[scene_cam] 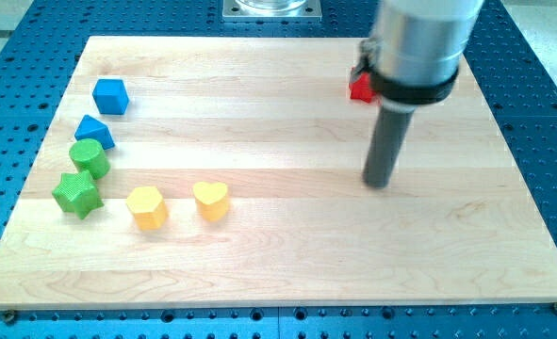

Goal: Place the red star diagonal to the red circle

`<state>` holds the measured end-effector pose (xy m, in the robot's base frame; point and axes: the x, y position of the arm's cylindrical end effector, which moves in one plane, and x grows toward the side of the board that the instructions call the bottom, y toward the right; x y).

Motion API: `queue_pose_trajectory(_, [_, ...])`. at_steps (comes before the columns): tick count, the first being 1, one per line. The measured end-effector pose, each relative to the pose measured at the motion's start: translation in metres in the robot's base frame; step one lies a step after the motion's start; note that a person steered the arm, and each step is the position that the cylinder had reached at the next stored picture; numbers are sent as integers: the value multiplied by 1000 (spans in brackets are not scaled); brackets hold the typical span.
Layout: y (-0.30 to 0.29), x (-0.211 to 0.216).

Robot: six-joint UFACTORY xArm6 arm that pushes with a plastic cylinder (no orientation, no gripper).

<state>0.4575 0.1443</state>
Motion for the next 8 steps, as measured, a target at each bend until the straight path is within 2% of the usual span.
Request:
queue_pose_trajectory(1, [75,-55])
queue_pose_trajectory(2, [99,-106])
queue_pose_trajectory(3, [85,-152])
queue_pose_trajectory(4, [41,-164])
queue_pose_trajectory(5, [7,-160])
queue_pose_trajectory(6, [-61,-140])
queue_pose_trajectory(7, [-72,-75])
queue_pose_trajectory(8, [-62,-63])
